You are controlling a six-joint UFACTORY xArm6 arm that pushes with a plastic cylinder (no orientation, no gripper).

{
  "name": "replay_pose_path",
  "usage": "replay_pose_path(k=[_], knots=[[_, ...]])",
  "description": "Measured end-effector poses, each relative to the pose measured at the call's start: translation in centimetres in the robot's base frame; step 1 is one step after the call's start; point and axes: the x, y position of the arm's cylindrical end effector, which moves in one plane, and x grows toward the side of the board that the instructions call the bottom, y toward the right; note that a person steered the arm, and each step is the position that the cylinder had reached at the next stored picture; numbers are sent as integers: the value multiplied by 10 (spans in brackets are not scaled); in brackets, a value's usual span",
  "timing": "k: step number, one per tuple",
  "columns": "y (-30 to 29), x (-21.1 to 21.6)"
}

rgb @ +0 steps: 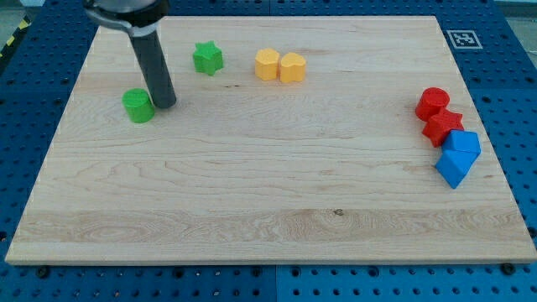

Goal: Put the green star to the top right of the green circle

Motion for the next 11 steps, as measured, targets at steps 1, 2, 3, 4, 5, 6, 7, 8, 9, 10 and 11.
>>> replay_pose_path(k=[1, 2, 3, 4, 5, 6, 7, 8, 9, 10, 11], knots=[[-10, -50], [-8, -88], [47, -98], [104, -98], [119, -97], [117, -69], [61, -46], [30, -45], [71, -46], [118, -38], [137, -15]])
